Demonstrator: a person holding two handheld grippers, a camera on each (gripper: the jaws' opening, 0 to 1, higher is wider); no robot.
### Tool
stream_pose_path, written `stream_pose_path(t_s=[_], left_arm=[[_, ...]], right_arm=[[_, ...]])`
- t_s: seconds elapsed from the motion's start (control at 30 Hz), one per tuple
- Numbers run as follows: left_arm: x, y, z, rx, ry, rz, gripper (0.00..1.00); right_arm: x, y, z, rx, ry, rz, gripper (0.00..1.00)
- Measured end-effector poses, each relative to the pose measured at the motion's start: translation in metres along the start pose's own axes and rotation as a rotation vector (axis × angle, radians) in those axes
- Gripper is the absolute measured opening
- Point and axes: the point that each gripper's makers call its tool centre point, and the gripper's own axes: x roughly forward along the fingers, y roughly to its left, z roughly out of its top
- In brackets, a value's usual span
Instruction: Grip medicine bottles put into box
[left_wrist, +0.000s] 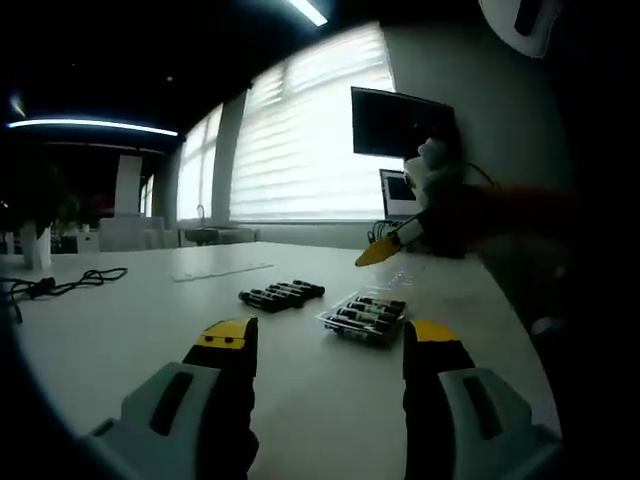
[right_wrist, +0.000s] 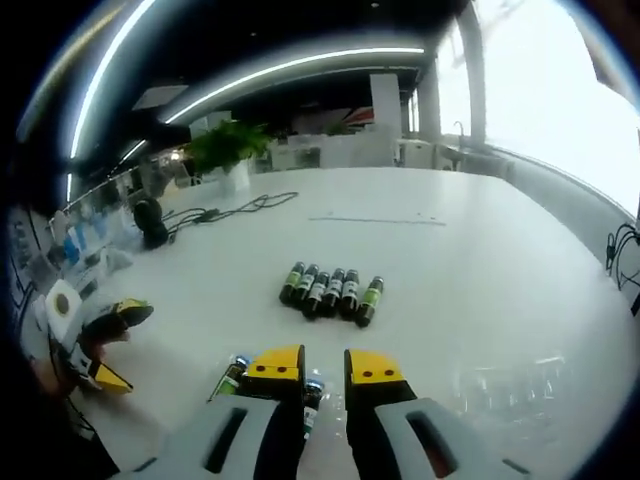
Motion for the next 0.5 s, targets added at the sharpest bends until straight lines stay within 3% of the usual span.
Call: stream_pose_path(t_s=[0.33, 0.5], left_arm=[[0.002, 0.001, 0.002, 0.006, 0.0, 0.005, 0.51], [0.002, 0.001, 0.002, 0.004, 0.001, 0.008, 0.51]], right_arm=[[0.032, -0.025, 0.024, 0.003, 0.056, 0.027, 0.1], [0.048, -0.032, 0.027, -0.012, 0.084, 0.024, 0.1]])
